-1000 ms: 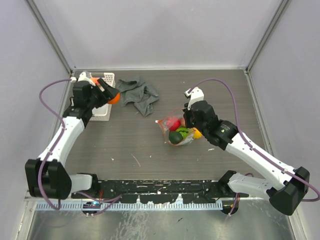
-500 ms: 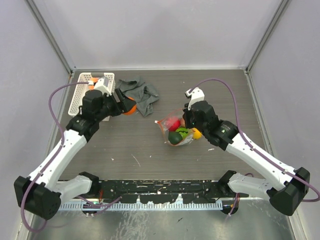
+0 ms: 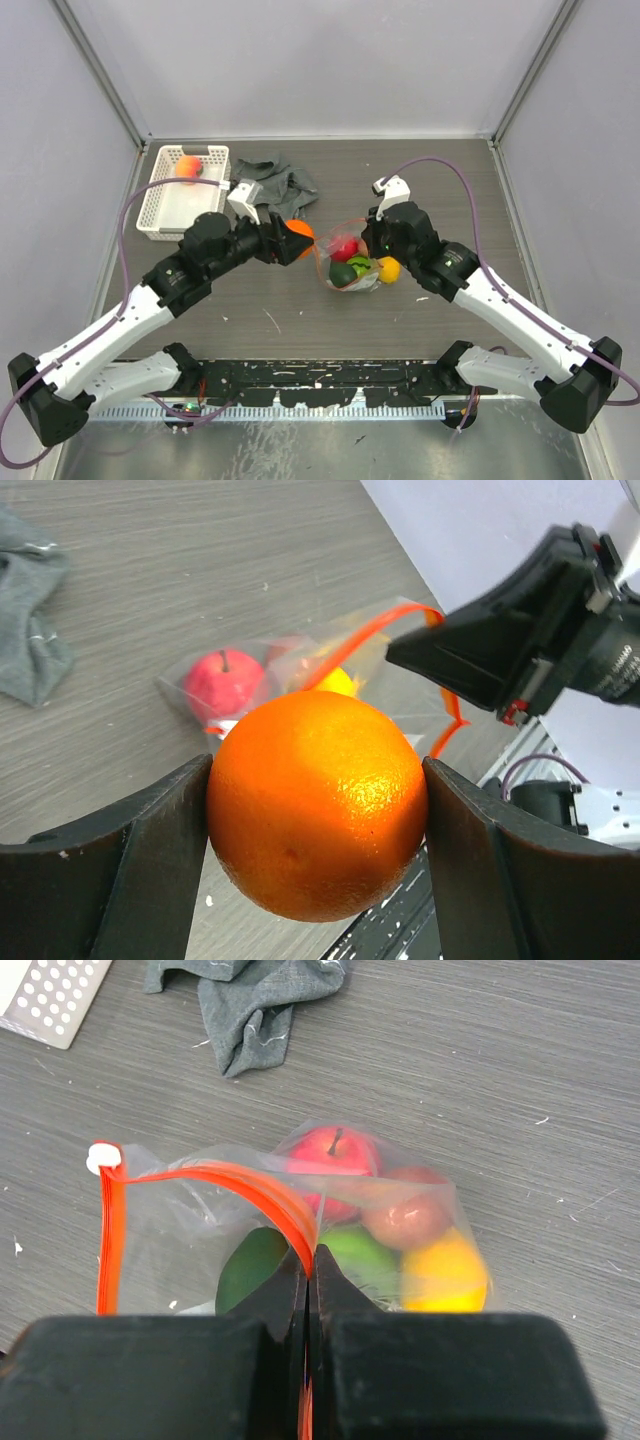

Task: Place the food in the zip-top bag and seal the zipper
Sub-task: Place the fake fruit in the zipper food storage bag.

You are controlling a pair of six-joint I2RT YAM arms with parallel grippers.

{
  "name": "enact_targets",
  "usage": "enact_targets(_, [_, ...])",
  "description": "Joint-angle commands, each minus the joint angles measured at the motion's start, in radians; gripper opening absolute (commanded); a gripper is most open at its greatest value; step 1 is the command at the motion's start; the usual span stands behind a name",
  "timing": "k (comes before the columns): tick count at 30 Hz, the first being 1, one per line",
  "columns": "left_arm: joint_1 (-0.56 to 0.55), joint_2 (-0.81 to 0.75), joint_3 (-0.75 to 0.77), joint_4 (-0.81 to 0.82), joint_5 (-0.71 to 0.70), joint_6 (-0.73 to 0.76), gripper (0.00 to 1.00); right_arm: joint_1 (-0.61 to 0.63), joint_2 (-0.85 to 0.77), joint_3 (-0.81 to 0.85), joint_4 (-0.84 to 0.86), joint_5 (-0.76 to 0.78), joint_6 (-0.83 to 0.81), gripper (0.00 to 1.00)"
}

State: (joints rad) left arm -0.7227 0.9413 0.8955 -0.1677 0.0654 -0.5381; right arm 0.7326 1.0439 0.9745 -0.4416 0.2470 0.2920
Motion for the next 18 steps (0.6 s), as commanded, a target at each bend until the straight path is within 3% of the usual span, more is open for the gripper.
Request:
enact_targets(1, [-0.093,0.002,-0.008,0.161,-0.067,0.055,0.46,-0.001,-0.035,0.033,0.055,-0.020,0.033,0.01])
enact_targets(7, [-0.204,0.068,0.008,0.238,-0.124,0.116,0.47,-0.001,-0.039,0.034,0.055,-0.103,0.049,0.01])
enact_targets(18, [-0.288,0.233,0.021,0.329,-0.195,0.169,0.47,-0.001,-0.058,0.020,0.088,-0.151,0.071,0.01])
